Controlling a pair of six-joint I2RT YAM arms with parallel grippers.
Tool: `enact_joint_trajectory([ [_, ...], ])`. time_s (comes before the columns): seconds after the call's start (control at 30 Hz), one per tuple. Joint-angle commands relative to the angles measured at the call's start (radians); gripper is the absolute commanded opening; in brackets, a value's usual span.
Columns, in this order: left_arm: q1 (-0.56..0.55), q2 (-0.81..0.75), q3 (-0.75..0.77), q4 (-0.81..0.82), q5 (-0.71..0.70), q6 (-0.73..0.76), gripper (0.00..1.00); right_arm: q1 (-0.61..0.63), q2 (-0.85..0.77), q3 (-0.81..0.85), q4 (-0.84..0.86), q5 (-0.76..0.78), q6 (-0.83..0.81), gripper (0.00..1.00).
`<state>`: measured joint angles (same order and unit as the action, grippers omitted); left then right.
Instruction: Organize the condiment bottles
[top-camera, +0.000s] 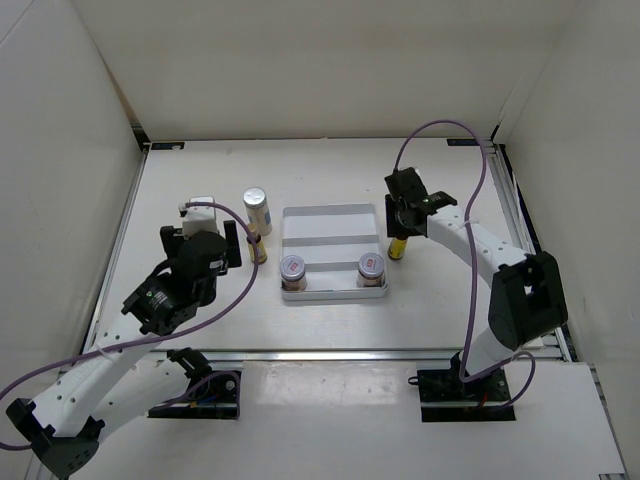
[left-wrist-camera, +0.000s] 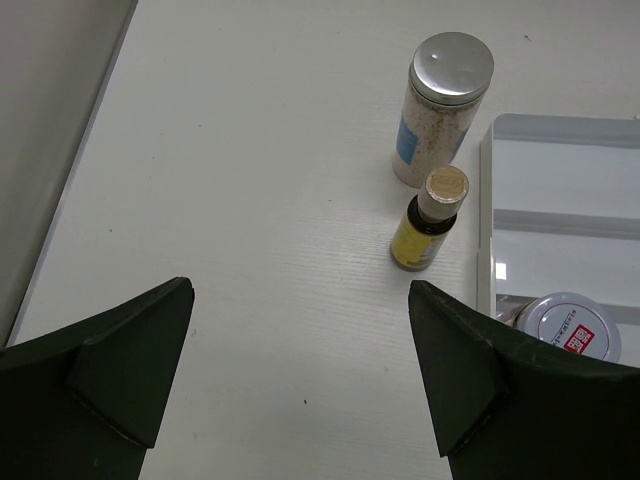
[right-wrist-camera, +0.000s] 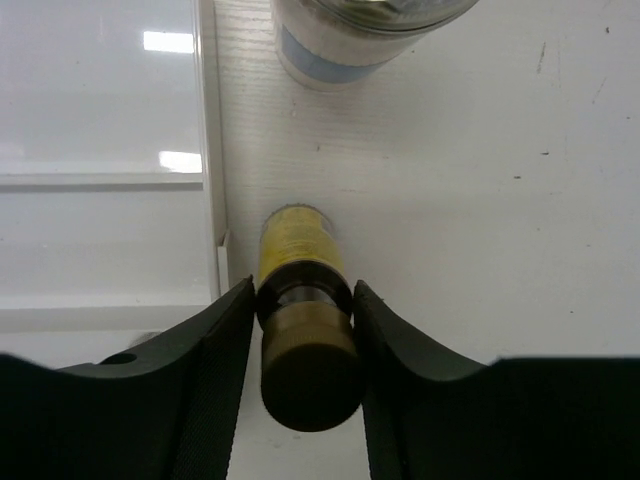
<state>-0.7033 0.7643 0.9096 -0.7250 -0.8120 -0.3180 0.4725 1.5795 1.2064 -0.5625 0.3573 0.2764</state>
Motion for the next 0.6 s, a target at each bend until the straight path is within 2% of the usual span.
enact_joint_trajectory([
  [0.0, 0.004, -0.003, -0.002, 0.013, -0.019, 0.005, 1.0, -0.003, 0.016, 0.013, 0.038, 0.028, -0.002, 0.46],
  [0.1, 0.004, -0.003, -0.002, 0.013, -0.029, 0.005, 1.0, -0.003, 0.016, 0.022, 0.026, 0.028, 0.007, 0.4],
  [0.23, 0.004, 0.006, -0.002, 0.013, -0.029, 0.005, 1.0, -0.003, -0.006, 0.032, 0.006, 0.057, -0.003, 0.22],
  [0.33, 0.004, 0.006, -0.002, 0.013, -0.029, 0.005, 1.0, -0.003, -0.03, 0.074, -0.026, 0.071, -0.013, 0.15],
  [0.57, 0.004, 0.015, -0.002, 0.013, -0.029, 0.005, 1.0, 0.029, -0.108, 0.177, -0.083, 0.039, -0.022, 0.08],
])
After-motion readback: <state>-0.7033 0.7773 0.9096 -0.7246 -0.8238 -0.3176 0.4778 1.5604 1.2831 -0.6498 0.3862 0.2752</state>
